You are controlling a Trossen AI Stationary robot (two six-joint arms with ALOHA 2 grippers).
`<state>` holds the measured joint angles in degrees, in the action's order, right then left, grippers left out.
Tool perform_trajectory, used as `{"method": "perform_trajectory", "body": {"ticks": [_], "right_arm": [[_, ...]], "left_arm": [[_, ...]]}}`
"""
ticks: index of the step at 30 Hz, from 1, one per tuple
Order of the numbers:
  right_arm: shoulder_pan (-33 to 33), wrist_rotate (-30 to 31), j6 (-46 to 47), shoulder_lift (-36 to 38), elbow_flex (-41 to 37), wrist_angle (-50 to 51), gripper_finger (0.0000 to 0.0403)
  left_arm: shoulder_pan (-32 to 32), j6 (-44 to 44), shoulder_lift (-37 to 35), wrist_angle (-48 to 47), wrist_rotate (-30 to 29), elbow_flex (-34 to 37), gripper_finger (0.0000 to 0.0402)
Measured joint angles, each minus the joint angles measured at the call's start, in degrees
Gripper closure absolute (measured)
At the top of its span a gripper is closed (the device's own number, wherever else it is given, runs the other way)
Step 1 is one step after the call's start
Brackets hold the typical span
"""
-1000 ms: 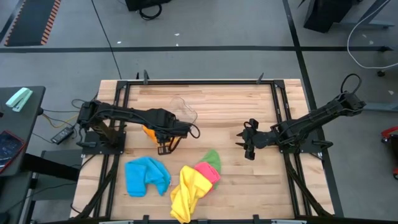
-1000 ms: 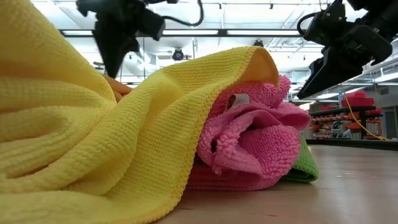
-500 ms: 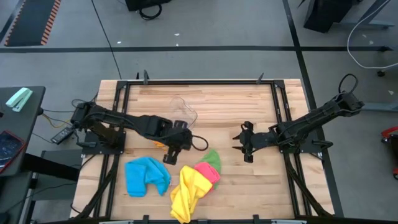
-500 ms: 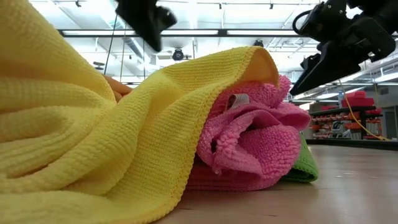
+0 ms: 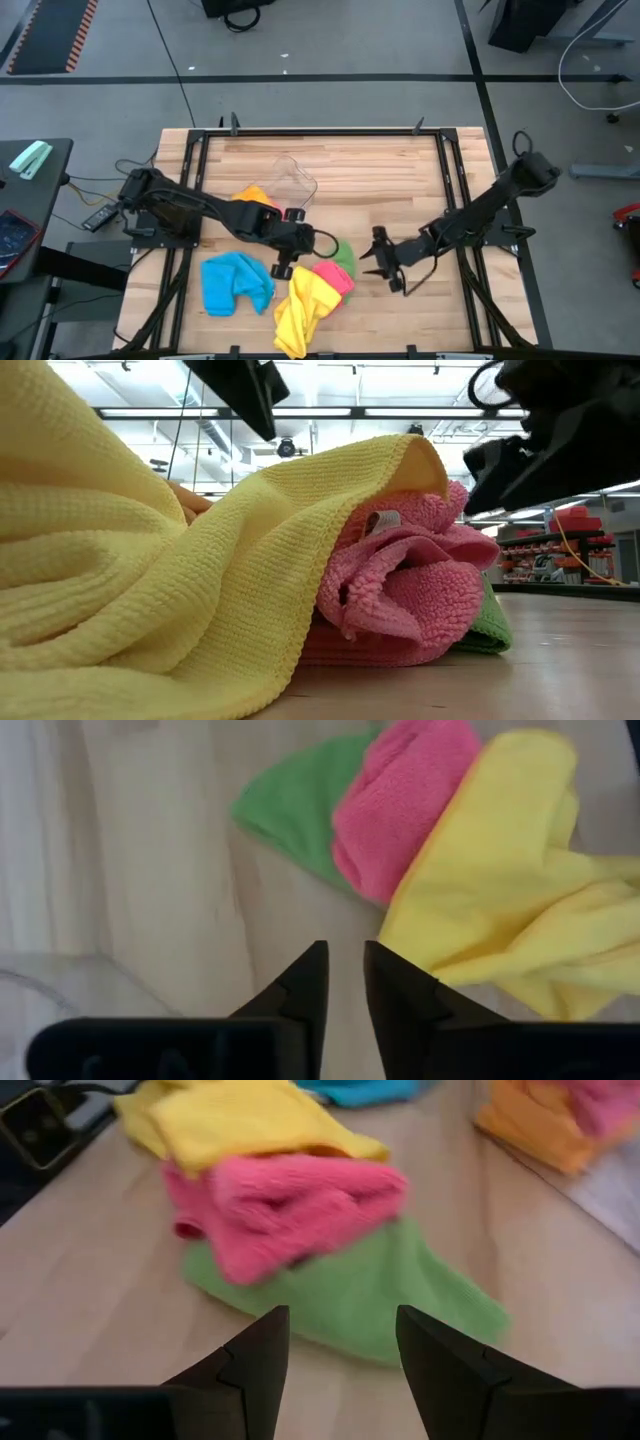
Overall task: Fold microfiber towels
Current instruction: Fold the pink microfiber towel
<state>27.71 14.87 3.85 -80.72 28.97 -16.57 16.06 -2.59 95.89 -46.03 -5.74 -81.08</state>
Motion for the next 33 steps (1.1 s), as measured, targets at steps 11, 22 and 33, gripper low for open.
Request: {"method": "perform_trajectory", "body": {"ticks": [11,22,33], "right_arm": [[1.26,1.09,-16.93,-17.24,14.34,-1.30,0.0224],[-0.73,0.94,-19.37,-16.70,21.52,12.62,0.0389],[-1.83,1.29,-13.79,-4.33,23.31,28.01,0.0399]], "left_arm": [[0.61,0.26,1.30,1.05,-0.02,0.00,0.0291],[0.62,0.96,1.30,0.55,0.00,-0.02,0.0303],[0.19,3.93,1.28,6.50,-0.03,-0.02,0.0295]]}}
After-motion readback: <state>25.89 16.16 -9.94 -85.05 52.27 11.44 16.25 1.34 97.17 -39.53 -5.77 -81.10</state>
